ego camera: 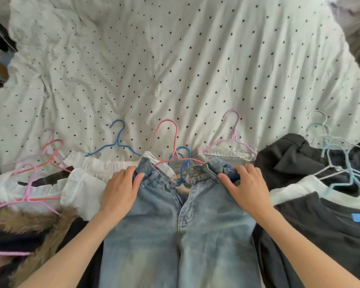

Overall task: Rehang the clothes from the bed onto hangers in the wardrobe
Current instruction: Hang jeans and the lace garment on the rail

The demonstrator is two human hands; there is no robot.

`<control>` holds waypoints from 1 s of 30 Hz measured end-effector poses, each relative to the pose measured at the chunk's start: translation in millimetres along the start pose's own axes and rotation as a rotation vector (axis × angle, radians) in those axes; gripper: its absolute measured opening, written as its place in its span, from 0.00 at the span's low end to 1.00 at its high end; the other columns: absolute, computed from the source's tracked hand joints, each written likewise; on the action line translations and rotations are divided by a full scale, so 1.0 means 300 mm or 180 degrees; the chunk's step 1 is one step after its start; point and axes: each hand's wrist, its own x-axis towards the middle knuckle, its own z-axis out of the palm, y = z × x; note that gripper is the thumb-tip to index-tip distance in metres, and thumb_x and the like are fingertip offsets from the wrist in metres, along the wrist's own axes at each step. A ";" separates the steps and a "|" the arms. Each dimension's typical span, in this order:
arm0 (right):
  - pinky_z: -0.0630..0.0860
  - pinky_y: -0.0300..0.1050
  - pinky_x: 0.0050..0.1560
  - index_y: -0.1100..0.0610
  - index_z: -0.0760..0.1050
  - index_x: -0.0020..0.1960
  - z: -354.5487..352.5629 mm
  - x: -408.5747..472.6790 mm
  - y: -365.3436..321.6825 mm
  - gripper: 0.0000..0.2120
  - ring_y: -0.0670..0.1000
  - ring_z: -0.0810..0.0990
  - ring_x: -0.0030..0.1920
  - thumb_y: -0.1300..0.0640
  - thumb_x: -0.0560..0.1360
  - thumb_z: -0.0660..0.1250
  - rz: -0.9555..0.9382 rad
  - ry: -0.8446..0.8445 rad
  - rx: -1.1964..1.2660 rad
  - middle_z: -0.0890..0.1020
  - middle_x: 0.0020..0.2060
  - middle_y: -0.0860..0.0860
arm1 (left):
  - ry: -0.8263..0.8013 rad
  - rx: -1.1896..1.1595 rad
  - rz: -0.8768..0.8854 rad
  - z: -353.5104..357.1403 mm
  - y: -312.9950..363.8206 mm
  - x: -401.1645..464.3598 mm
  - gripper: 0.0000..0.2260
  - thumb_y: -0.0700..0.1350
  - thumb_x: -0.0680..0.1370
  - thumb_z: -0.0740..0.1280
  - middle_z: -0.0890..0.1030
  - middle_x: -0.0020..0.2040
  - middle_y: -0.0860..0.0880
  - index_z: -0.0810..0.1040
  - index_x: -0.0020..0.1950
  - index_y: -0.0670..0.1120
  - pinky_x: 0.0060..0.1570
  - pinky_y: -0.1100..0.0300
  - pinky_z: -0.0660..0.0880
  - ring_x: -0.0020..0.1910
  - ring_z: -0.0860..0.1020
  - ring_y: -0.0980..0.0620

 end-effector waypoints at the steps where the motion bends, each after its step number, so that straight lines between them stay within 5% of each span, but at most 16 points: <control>1: 0.72 0.53 0.45 0.62 0.78 0.45 -0.029 -0.021 0.001 0.23 0.61 0.73 0.43 0.41 0.69 0.68 -0.0033 0.0089 0.0060 0.76 0.38 0.57 | -0.0020 -0.0177 0.0029 -0.024 0.007 -0.031 0.22 0.59 0.77 0.49 0.76 0.41 0.46 0.72 0.53 0.43 0.42 0.49 0.72 0.44 0.74 0.44; 5: 0.73 0.52 0.43 0.59 0.80 0.49 -0.162 -0.110 -0.013 0.29 0.58 0.74 0.39 0.33 0.69 0.63 -0.0327 0.0202 0.0258 0.79 0.35 0.52 | 0.0085 -0.0629 0.0039 -0.126 0.055 -0.167 0.18 0.61 0.74 0.50 0.72 0.37 0.52 0.68 0.43 0.47 0.39 0.52 0.70 0.40 0.72 0.50; 9: 0.73 0.49 0.46 0.57 0.79 0.56 -0.316 -0.255 -0.048 0.21 0.53 0.78 0.43 0.44 0.70 0.69 -0.0284 -0.0071 0.0892 0.80 0.38 0.50 | 0.0371 -0.0852 0.0146 -0.254 0.101 -0.312 0.14 0.57 0.76 0.57 0.76 0.39 0.51 0.72 0.45 0.46 0.41 0.52 0.69 0.42 0.74 0.48; 12: 0.71 0.42 0.37 0.56 0.80 0.51 -0.429 -0.391 -0.054 0.16 0.47 0.74 0.34 0.45 0.70 0.70 -0.0396 -0.0043 0.1093 0.75 0.32 0.48 | 0.0572 -0.0876 0.0364 -0.357 0.155 -0.426 0.10 0.50 0.77 0.63 0.78 0.39 0.50 0.75 0.48 0.44 0.40 0.54 0.67 0.41 0.75 0.47; 14: 0.65 0.41 0.34 0.49 0.78 0.40 -0.506 -0.506 -0.061 0.06 0.44 0.69 0.30 0.48 0.71 0.70 -0.0387 0.0147 0.1191 0.70 0.29 0.46 | 0.0610 -0.0928 0.0552 -0.425 0.198 -0.505 0.08 0.49 0.76 0.65 0.76 0.36 0.52 0.76 0.47 0.45 0.39 0.56 0.67 0.39 0.74 0.48; 17: 0.64 0.45 0.33 0.52 0.70 0.31 -0.607 -0.694 -0.057 0.15 0.47 0.67 0.28 0.47 0.71 0.69 -0.0217 0.0423 0.1241 0.68 0.27 0.48 | 0.0672 -0.0914 0.0876 -0.509 0.265 -0.626 0.09 0.51 0.75 0.66 0.77 0.35 0.51 0.76 0.45 0.45 0.36 0.56 0.68 0.37 0.74 0.48; 22: 0.57 0.40 0.29 0.57 0.62 0.29 -0.794 -1.012 -0.029 0.22 0.48 0.62 0.26 0.47 0.72 0.67 -0.0041 0.0979 0.0966 0.65 0.24 0.49 | 0.0699 -0.0915 0.1460 -0.625 0.421 -0.833 0.12 0.52 0.75 0.66 0.73 0.34 0.54 0.78 0.49 0.44 0.33 0.70 0.62 0.36 0.70 0.52; 27: 0.65 0.44 0.32 0.59 0.70 0.33 -1.009 -1.331 0.030 0.26 0.50 0.69 0.29 0.35 0.70 0.62 0.0230 0.1769 0.0972 0.70 0.26 0.48 | 0.0741 -0.1179 0.2179 -0.727 0.623 -1.034 0.15 0.57 0.73 0.65 0.78 0.36 0.51 0.78 0.53 0.49 0.31 0.62 0.66 0.34 0.73 0.51; 30: 0.68 0.40 0.34 0.57 0.77 0.41 -1.127 -1.533 0.086 0.17 0.46 0.73 0.31 0.42 0.68 0.68 0.0575 0.2265 0.0934 0.77 0.30 0.49 | 0.0712 -0.1322 0.2749 -0.765 0.775 -1.168 0.21 0.60 0.69 0.61 0.81 0.37 0.46 0.79 0.53 0.49 0.32 0.60 0.69 0.34 0.76 0.47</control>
